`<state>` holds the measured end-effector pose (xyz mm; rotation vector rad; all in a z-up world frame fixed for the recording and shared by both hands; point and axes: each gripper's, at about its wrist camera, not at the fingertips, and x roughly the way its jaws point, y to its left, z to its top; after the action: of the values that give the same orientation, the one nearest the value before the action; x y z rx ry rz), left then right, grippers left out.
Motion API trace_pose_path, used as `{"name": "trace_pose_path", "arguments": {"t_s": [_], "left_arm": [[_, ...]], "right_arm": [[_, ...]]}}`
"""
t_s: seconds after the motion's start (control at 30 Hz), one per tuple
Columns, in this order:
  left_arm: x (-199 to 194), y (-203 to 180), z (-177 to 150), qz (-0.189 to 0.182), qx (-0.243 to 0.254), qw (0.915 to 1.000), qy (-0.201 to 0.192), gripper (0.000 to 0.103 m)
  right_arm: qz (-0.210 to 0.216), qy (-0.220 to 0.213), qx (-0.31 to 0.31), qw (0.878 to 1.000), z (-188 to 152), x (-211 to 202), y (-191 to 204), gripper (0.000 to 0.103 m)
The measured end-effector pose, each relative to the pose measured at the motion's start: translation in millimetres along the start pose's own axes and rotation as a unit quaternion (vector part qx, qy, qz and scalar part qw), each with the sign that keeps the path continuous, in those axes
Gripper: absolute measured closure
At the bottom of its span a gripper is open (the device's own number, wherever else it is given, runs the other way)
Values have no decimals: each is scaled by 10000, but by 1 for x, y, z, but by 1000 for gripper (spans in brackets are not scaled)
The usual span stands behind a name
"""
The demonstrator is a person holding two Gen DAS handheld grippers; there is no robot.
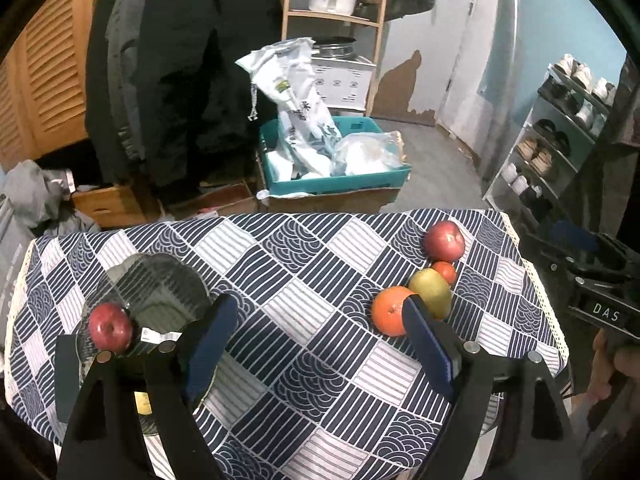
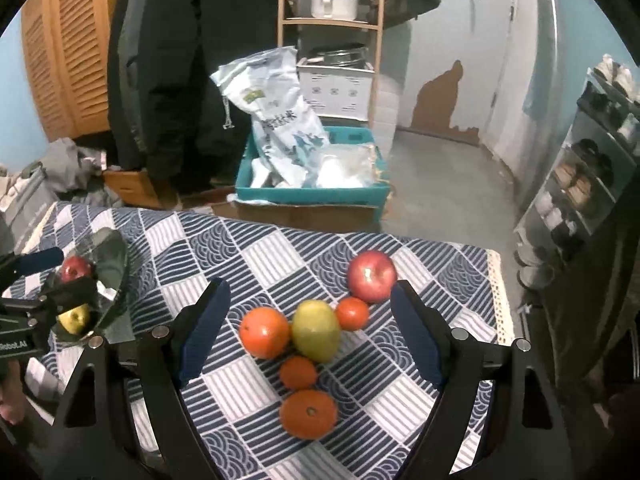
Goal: Organize fruits
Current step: 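Withdraw both tools from the bowl back toward the fruit cluster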
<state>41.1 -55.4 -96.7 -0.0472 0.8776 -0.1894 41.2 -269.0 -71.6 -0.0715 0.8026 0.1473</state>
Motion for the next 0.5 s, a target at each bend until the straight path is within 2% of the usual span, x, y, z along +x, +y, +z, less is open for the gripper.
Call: {"name": "trace_pose_path", "arguments": {"t_s": [0.5], "left_arm": [[36,-31,0,-12,360,9989,284,16]], "right_arm": [[-186,256,203,9993,-13,15,-33,20]]}}
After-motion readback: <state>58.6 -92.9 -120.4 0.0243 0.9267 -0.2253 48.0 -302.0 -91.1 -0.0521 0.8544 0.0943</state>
